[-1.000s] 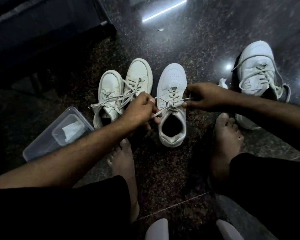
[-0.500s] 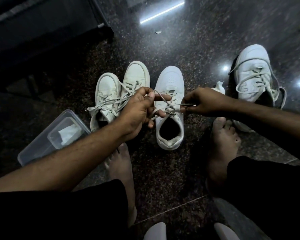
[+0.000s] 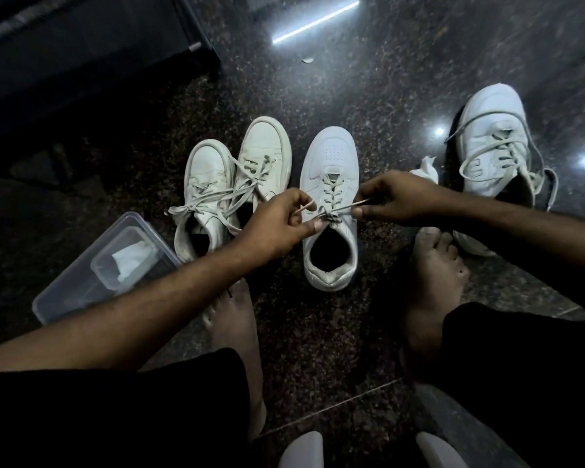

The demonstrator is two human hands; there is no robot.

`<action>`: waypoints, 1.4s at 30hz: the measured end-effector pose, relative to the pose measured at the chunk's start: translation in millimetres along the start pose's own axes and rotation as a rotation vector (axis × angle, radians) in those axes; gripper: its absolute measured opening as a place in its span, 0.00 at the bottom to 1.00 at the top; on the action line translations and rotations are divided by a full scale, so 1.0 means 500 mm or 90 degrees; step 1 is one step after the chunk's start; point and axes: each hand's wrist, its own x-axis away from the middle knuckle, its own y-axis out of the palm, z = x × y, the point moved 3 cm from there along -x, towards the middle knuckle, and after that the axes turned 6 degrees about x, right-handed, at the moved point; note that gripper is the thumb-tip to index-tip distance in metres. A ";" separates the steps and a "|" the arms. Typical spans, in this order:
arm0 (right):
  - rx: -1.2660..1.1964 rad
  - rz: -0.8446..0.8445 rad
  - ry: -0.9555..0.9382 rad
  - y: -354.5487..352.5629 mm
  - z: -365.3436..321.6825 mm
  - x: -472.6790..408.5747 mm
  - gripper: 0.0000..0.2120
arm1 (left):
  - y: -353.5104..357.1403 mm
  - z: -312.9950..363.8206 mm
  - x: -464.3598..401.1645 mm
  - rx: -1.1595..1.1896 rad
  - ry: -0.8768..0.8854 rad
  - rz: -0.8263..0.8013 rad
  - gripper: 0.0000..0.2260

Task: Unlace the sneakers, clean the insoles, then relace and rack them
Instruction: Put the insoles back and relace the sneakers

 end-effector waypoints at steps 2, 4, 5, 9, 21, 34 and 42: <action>-0.056 -0.005 0.012 0.000 -0.007 0.002 0.17 | -0.004 0.001 -0.003 -0.092 0.017 0.007 0.07; -0.076 -0.003 0.022 0.001 -0.013 0.004 0.23 | -0.008 0.009 -0.002 -0.134 0.032 0.017 0.08; -0.060 -0.002 0.026 0.002 -0.013 0.004 0.23 | -0.010 0.013 -0.001 -0.149 0.038 0.025 0.09; 0.028 -0.017 0.069 0.005 -0.003 0.003 0.11 | -0.015 0.020 0.003 -0.221 0.043 0.067 0.10; 0.205 -0.107 0.161 -0.018 0.019 -0.027 0.06 | -0.011 0.029 0.001 -0.372 0.026 -0.001 0.11; 0.109 0.037 0.022 0.017 0.046 0.017 0.29 | 0.003 0.038 0.005 -0.478 0.251 0.044 0.27; 0.082 0.020 -0.040 0.059 0.025 0.016 0.42 | 0.048 0.042 -0.024 -0.456 0.149 -0.008 0.21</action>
